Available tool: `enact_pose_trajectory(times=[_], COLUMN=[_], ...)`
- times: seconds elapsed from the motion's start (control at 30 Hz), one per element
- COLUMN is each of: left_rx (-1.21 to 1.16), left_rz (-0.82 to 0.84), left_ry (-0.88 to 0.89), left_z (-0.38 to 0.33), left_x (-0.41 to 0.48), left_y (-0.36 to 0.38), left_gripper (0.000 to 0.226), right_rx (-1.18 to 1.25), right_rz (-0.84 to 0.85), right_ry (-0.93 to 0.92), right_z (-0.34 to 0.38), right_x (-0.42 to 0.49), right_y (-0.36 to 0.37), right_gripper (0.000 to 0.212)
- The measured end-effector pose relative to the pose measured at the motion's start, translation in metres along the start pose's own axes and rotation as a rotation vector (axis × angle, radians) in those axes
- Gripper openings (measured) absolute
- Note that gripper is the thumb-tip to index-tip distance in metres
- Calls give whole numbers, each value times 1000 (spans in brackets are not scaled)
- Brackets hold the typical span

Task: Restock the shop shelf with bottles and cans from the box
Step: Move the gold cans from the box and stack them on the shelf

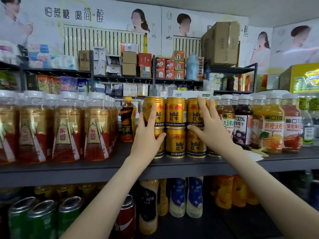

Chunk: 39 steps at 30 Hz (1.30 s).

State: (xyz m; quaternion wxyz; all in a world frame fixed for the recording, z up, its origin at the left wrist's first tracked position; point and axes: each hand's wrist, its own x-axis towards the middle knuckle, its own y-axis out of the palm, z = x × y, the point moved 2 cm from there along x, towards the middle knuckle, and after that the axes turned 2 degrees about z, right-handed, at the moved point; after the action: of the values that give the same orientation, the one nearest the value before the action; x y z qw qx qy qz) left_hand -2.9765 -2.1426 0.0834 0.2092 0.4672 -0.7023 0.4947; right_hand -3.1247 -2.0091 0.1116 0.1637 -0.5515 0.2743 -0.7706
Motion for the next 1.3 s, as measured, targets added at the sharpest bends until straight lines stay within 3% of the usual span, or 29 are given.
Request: enact_pose_trajectory(times=[0.1, 0.23, 0.4, 0.57, 0.8, 0.93, 1.1, 1.3], left_rx=[24, 72, 239, 465, 683, 719, 698, 568], left_rz=[-45, -124, -147, 4, 243, 250, 318, 358], left_ry=[-6, 46, 75, -253, -914, -1160, -1443, -1623], left_z=[-5, -13, -1, 45, 75, 94, 139, 214], left_x=[-14, -59, -167, -317, -518, -609, -703, -789], left_y=[-2, -15, -40, -76, -160, -208, -276, -352], left_gripper=[88, 59, 41, 48, 47, 46, 51, 53], right_rx=[-56, 50, 313, 501, 585, 582, 518, 437], right_rz=[-144, -229, -25, 431, 963, 1164, 1210, 1437], right_ry=[-28, -195, -305, -463, -726, -802, -972, -941], right_z=[10, 37, 83, 156, 291, 366, 462, 554], right_x=[-22, -71, -155, -243, -389, -455, -512, -573], right_y=[5, 15, 67, 147, 222, 253, 307, 394], right_gripper=[81, 64, 56, 50, 57, 62, 61, 67])
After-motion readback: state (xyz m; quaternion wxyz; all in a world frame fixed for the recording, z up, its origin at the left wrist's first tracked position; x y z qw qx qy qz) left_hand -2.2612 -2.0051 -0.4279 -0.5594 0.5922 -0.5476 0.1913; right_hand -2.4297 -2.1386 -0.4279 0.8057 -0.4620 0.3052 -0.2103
